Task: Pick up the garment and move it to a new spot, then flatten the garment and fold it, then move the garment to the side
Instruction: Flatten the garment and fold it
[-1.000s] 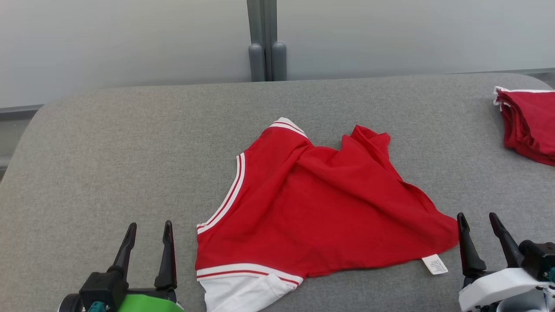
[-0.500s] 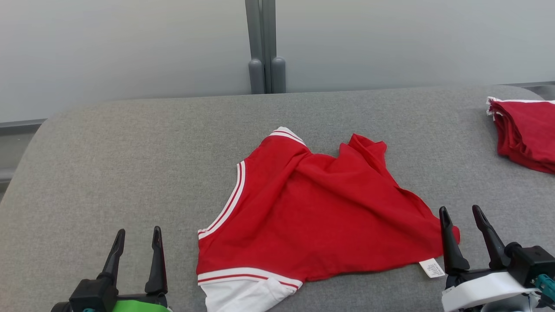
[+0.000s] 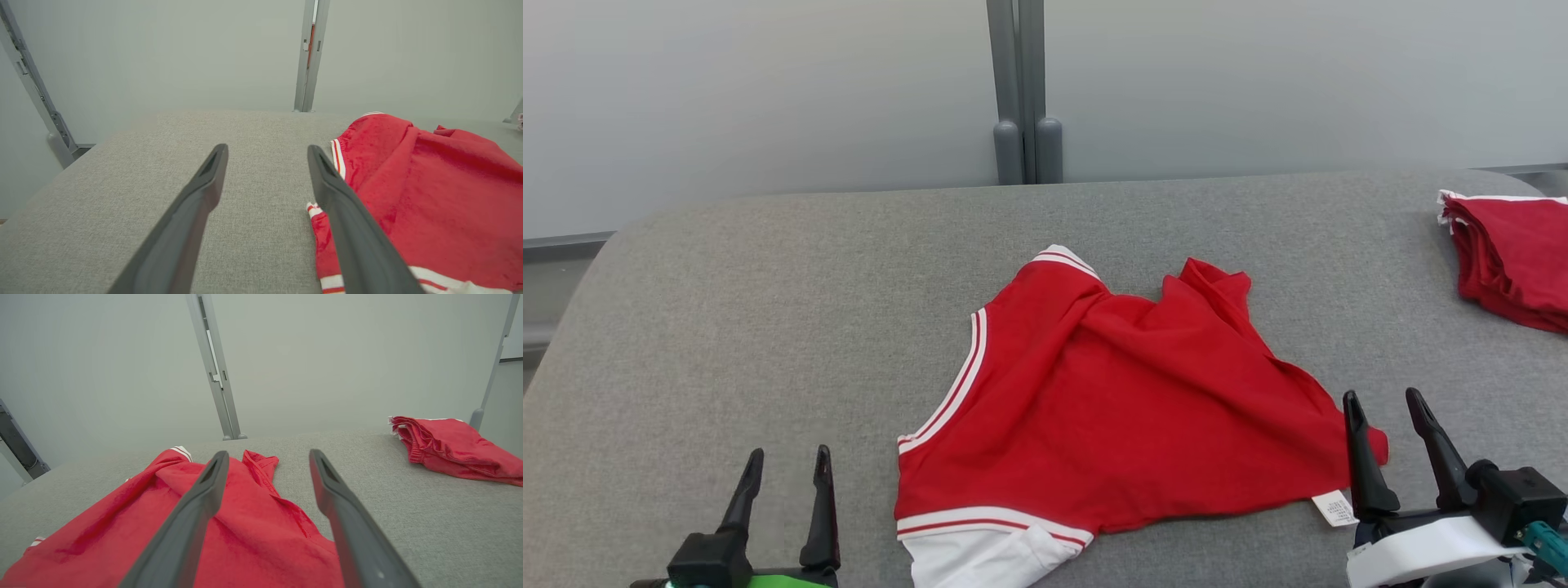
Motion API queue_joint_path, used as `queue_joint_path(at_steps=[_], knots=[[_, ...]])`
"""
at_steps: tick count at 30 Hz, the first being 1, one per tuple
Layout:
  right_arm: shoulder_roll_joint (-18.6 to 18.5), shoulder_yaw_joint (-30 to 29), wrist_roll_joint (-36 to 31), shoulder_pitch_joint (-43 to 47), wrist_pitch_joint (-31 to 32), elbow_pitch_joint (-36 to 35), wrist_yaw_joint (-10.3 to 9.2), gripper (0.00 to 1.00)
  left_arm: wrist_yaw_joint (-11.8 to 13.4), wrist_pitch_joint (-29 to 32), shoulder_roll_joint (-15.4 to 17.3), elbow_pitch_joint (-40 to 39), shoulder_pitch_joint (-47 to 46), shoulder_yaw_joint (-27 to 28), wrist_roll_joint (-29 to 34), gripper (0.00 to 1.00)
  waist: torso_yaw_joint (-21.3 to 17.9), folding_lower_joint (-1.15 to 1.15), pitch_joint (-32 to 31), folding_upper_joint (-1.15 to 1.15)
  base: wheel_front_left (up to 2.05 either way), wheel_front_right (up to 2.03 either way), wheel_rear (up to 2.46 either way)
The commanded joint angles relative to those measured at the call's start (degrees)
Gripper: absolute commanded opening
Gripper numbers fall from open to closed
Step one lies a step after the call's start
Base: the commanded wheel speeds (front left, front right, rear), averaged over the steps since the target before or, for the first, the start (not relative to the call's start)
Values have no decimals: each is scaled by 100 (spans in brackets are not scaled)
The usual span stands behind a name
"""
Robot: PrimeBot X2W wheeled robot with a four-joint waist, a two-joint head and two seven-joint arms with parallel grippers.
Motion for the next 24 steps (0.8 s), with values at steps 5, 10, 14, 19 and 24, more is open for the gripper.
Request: queue_joint_path(at_steps=[5,10,14,19,24], knots=[[1,85,7,-48,-21,66,-7,100,-96,1,133,429,-421,-190,134,100,-100,0,70,0,0,0,0],[-12,135,-4,-132,-20,142,-7,100,-130,1,238,994,-913,-388,84,100,-256,0,197,0,0,0,0],[-29,153,-3,-224,-20,183,-7,100,-133,1,312,1555,-1303,-571,16,100,-404,0,376,0,0,0,0],[-25,135,-5,-364,-20,234,-8,100,-137,3,459,2426,-1760,-927,-142,100,-580,0,622,0,0,0,0],[-3,127,-14,-478,-21,272,-7,100,-138,3,543,3239,-2098,-1272,-423,100,-693,0,765,0,0,0,0]])
